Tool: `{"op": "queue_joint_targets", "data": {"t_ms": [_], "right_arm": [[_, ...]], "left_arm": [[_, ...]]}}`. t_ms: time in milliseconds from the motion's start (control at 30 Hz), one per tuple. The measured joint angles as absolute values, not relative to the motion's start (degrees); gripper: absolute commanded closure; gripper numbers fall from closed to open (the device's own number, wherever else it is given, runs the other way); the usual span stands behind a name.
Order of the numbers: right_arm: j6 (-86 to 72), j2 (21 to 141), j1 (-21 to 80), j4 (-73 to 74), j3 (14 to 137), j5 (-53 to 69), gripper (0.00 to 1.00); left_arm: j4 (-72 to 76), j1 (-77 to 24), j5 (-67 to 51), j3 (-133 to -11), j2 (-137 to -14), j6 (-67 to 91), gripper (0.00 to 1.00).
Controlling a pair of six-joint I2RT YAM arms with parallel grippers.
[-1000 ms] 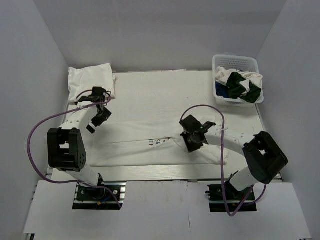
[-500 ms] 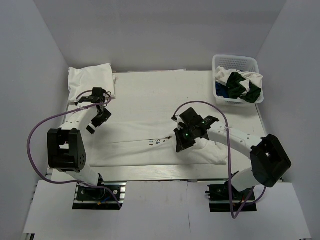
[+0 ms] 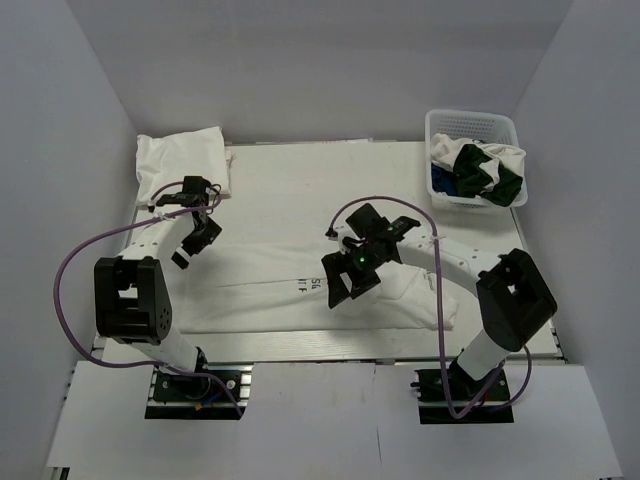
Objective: Fold and stack the t-shirts
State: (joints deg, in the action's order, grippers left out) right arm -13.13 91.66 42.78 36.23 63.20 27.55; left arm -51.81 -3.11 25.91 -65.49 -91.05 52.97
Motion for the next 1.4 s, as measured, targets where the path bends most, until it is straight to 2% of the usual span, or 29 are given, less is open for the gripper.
{"op": "queue_joint_targets", "data": {"t_ms": [233,500,600,733,833,867,900,1033,1200,1400], "right_arm": [[-12.49,91.37,42.74,37.39,63.18,23.59,0.10],[-17.65,82.08,37.78,36.56,59.24,13.67,0.10],[-19.00,78.22,32.97,36.29,54.52,11.42,0.10],[-19.70,72.73,27.70,35.92,47.57,10.13,0.10],[-19.94,70.94,25.10,35.14,43.81,10.28,0.15],[-19.94,71.02,24.18,34.30,42.78,10.44,0.24],[-19.75,71.29,23.38,33.28,41.80,10.66,0.26],[-19.94,73.12,20.43,29.65,39.38,12.88,0.26],[-19.42,74.26,18.02,24.93,37.67,14.76,0.35],[-19.55,77.38,16.21,19.88,36.69,17.15,0.46]], "left_arm": [[-51.81,-3.11,25.80,-65.49,-91.05,52.49,0.01],[-49.84,-3.53,21.65,-64.55,-90.85,49.45,0.01],[-43.40,-4.78,13.54,-59.42,-87.83,44.91,0.01],[-32.32,-10.35,-5.39,-50.22,-80.93,37.67,0.01],[-26.30,-17.61,-15.88,-49.74,-80.68,33.85,0.01],[-24.84,-20.47,-17.87,-50.24,-81.17,32.80,0.03],[-23.77,-23.09,-19.64,-51.05,-82.02,31.79,0.04],[-21.93,-32.36,-23.38,-55.94,-88.84,28.51,0.14],[-24.53,-39.59,-21.39,-60.93,-98.94,25.89,0.22],[-27.59,-43.46,-19.20,-63.83,-102.91,24.64,0.33]]}}
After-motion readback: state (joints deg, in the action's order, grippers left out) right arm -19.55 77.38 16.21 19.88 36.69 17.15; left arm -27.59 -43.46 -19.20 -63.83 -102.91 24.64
